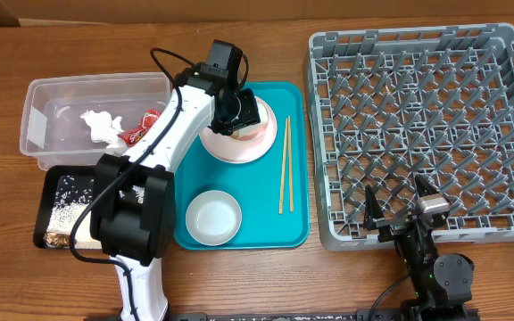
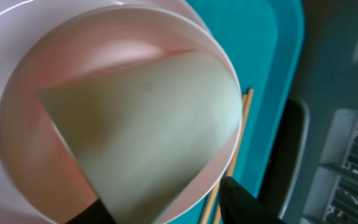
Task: Sort waste into correct bins and load items into the dishwasher
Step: 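Lower the left gripper and grasp the white cup's rim, then lift the white cup with the left gripper and turn it sideways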
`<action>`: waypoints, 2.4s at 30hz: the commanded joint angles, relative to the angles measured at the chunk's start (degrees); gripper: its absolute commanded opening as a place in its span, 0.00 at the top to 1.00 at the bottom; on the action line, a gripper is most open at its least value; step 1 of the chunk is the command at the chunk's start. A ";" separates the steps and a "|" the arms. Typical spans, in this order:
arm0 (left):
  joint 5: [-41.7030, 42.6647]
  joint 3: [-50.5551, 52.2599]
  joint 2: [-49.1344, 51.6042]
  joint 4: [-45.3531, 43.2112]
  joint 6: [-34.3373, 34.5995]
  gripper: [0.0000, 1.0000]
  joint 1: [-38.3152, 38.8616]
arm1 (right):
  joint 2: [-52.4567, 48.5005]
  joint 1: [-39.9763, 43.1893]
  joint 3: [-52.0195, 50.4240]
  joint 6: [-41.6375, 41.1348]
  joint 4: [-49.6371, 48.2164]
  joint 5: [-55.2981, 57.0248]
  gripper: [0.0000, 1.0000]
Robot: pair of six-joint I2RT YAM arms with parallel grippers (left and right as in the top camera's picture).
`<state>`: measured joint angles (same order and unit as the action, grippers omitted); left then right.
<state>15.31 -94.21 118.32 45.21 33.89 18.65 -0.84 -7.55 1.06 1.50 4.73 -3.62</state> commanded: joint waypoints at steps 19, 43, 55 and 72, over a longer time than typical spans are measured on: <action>5.44 -0.11 -1.84 -3.39 -3.52 0.93 -0.02 | 0.68 -0.26 -0.61 -0.17 -0.26 -0.07 0.00; 44.13 -0.13 -17.90 2.99 -15.08 0.96 -10.95 | 0.68 -0.26 -0.61 -0.17 -0.26 -0.07 0.00; 59.30 -0.13 -17.49 3.78 -22.60 0.96 -15.32 | 0.68 -0.26 -0.61 -0.17 -0.26 -0.07 0.00; 55.23 -0.11 -17.49 12.20 -27.93 0.96 -13.64 | 0.68 -0.26 -0.61 -0.17 -0.26 -0.07 0.00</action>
<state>71.46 -94.02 100.62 56.75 7.88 4.29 -0.84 -7.55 1.06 1.50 4.75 -3.64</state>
